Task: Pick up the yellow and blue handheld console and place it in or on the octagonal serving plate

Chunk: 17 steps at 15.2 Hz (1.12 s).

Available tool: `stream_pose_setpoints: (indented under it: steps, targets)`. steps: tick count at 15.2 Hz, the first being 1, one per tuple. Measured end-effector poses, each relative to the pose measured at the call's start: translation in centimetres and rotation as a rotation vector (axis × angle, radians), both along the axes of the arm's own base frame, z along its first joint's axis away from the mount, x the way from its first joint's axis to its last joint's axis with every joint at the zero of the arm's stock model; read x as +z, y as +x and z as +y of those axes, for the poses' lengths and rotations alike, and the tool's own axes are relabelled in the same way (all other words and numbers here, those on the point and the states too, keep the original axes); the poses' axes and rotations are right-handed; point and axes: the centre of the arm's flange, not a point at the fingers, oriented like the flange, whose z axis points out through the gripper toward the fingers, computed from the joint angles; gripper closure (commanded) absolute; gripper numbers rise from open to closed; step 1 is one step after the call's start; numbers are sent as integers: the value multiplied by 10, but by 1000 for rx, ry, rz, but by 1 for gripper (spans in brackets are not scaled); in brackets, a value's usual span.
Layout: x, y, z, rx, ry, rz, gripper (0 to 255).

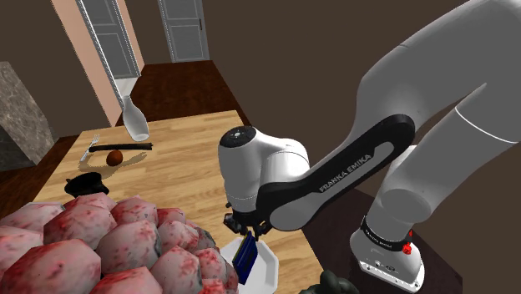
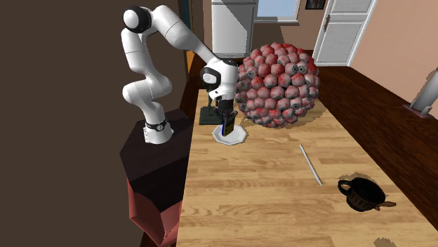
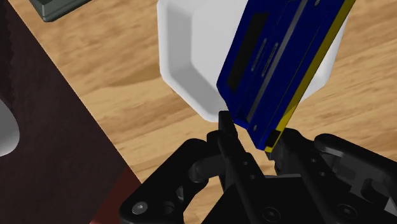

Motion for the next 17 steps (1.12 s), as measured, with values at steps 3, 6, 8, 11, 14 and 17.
stream_pose_setpoints:
  steps: [3, 6, 8, 11, 14, 17]
  targets:
    - [-1, 0, 0, 0, 0, 0, 255]
    - [-1, 0, 0, 0, 0, 0, 0]
    - [-1, 0, 0, 0, 0, 0, 0]
    - [-1, 0, 0, 0, 0, 0, 0]
    - [28, 0, 4, 0, 1, -3, 0]
    - [47, 1, 3, 0, 1, -2, 0]
